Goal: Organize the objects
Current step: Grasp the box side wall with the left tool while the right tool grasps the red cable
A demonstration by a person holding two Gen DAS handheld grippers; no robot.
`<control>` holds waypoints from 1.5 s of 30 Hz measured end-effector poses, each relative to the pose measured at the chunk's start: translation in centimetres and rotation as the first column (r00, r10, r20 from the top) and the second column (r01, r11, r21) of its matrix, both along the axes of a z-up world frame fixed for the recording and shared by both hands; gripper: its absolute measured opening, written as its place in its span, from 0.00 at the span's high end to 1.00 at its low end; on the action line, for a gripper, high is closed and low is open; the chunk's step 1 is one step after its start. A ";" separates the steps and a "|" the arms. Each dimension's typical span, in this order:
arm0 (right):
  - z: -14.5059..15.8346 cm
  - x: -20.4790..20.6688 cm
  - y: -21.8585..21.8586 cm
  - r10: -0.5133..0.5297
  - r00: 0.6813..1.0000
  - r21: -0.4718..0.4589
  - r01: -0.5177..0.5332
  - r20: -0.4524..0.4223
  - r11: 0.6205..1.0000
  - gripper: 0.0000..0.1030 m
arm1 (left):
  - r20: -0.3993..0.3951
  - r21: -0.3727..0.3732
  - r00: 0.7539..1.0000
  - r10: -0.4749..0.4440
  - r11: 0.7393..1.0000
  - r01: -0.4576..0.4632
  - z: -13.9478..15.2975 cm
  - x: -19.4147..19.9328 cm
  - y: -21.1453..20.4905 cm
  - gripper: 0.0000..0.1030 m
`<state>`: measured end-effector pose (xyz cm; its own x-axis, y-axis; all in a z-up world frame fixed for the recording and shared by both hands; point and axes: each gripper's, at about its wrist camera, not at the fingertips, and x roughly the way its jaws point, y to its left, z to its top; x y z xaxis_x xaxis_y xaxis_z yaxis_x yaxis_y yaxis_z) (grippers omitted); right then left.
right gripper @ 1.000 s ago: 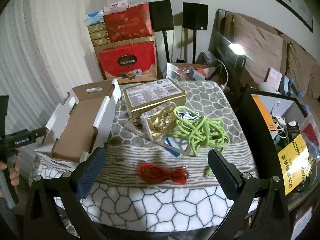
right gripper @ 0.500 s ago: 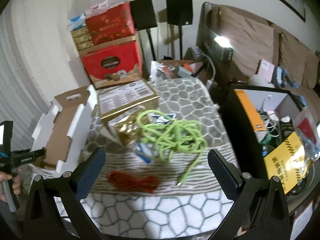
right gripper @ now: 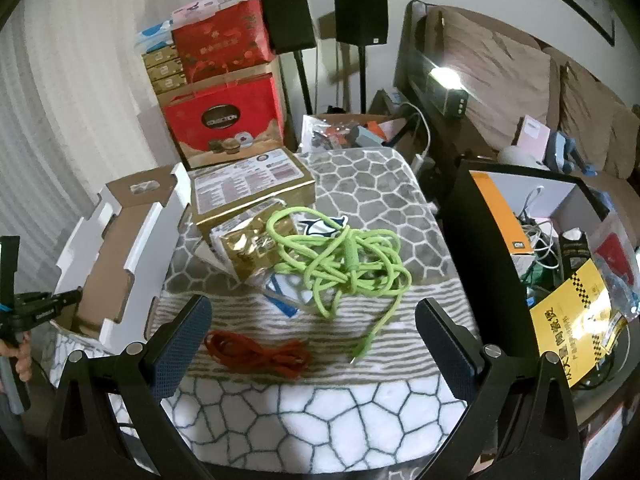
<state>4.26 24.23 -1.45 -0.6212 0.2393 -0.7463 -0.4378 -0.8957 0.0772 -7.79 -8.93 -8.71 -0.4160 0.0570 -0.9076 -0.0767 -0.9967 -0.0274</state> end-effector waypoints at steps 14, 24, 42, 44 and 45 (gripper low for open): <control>-2.1 0.4 -0.7 0.075 0.997 -0.069 -0.073 0.026 0.995 0.05 | -0.034 0.034 0.998 0.056 0.998 -0.055 0.7 4.4 0.8 0.90; -5.9 -1.3 -1.9 0.211 0.973 -0.038 -0.208 0.091 0.977 0.09 | -0.027 0.045 0.996 0.083 0.996 -0.082 0.0 4.7 1.2 0.90; -8.5 -2.6 -4.0 0.380 0.916 -0.017 -0.381 0.127 0.925 0.65 | -0.030 0.050 0.996 0.085 0.995 -0.083 -0.1 4.6 1.2 0.90; -8.4 -2.4 -4.4 0.388 0.912 -0.017 -0.389 0.134 0.921 0.66 | -0.029 0.052 0.996 0.085 0.995 -0.083 -0.1 4.6 1.1 0.90; -8.3 -2.4 -4.5 0.396 0.908 -0.018 -0.398 0.138 0.917 0.67 | -0.028 0.054 0.996 0.085 0.995 -0.084 -0.1 4.5 1.1 0.90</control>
<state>1.86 19.70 -9.77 -0.5591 0.0018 -0.8291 -0.0514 -0.9981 0.0325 -3.25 -7.83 -8.80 -0.4485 0.0678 -0.8912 0.0061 -0.9969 -0.0789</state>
